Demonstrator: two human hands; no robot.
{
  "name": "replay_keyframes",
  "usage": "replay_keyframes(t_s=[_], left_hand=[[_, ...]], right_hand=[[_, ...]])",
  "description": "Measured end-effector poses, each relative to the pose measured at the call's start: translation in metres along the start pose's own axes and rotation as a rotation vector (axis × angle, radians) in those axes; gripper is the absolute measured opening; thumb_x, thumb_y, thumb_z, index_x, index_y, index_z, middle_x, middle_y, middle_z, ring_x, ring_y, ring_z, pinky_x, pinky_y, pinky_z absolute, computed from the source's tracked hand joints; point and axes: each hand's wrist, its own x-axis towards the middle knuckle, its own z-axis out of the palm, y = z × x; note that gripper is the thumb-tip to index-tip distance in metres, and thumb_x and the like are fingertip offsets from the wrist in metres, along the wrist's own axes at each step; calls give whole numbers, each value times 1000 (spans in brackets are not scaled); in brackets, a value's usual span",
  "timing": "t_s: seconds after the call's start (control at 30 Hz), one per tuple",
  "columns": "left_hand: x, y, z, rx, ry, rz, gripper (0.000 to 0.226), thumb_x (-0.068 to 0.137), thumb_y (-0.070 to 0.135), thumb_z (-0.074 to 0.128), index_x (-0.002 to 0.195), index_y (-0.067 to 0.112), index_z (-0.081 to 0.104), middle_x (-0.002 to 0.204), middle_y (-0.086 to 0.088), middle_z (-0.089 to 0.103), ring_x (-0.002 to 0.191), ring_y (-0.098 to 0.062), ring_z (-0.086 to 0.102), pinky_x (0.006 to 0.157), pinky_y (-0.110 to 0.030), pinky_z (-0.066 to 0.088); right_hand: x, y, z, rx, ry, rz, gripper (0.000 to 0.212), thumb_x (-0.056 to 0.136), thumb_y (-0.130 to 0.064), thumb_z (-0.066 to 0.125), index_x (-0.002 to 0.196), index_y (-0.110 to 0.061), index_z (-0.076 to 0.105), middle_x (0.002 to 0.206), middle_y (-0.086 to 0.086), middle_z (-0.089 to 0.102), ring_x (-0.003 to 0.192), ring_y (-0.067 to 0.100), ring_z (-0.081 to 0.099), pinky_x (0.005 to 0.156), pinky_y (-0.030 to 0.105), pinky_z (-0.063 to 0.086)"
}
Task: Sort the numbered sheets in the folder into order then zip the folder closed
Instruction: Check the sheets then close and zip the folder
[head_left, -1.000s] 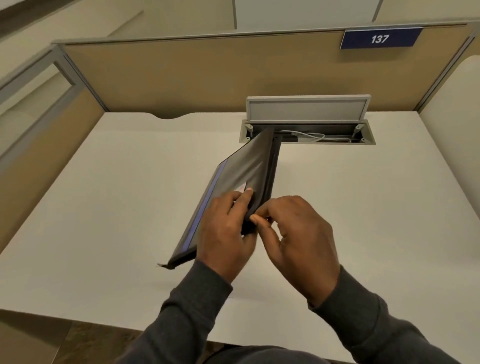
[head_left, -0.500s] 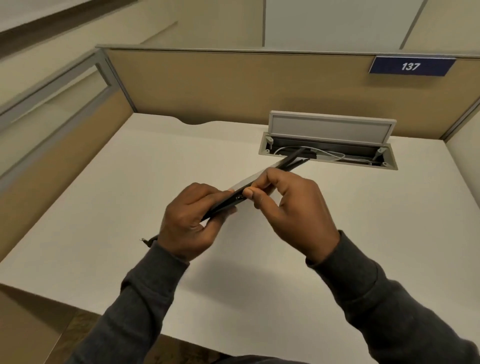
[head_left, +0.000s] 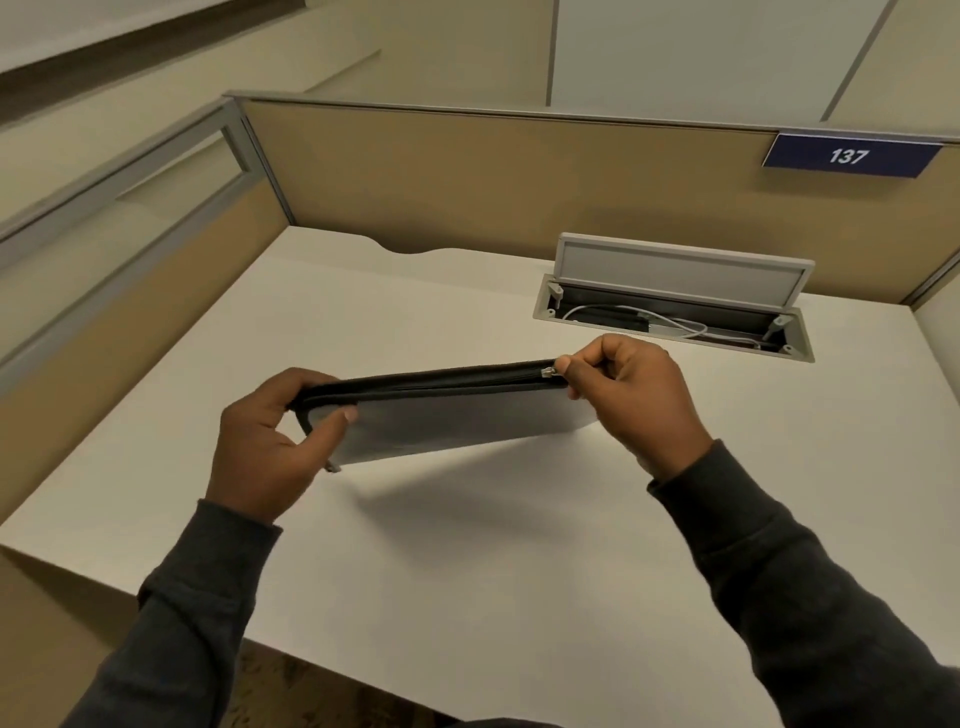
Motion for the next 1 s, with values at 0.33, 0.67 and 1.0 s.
replay_keyframes(t_s=[0.33,0.67,1.0], left_hand=[[11,42,110,504,-288,209,15,82,31,63,92,18,62,81,2,58,75,-25,57,71,-44,45],[10,25,109,447,-138,217,24,82,36,75,77,18,59,70,8,52,65,-17,48,64,-31,30],[10,44,118,525,-266,241,32,84,48,66,94,19,59,82,4,54,74,-20,50,69,-38,43]], right_hand=[[-15,-24,46,-283,-74,-45,19,95,-36,61,80,-25,63,73,-9,66,74,11,64,69,33,55],[-5,13,-10,-337,92,42,23,92,-39,65,76,-24,63,71,-10,65,72,13,61,71,34,53],[-6,41,-20,40,47,148,20,93,-29,69,78,-15,70,67,-4,72,65,7,64,72,29,55]])
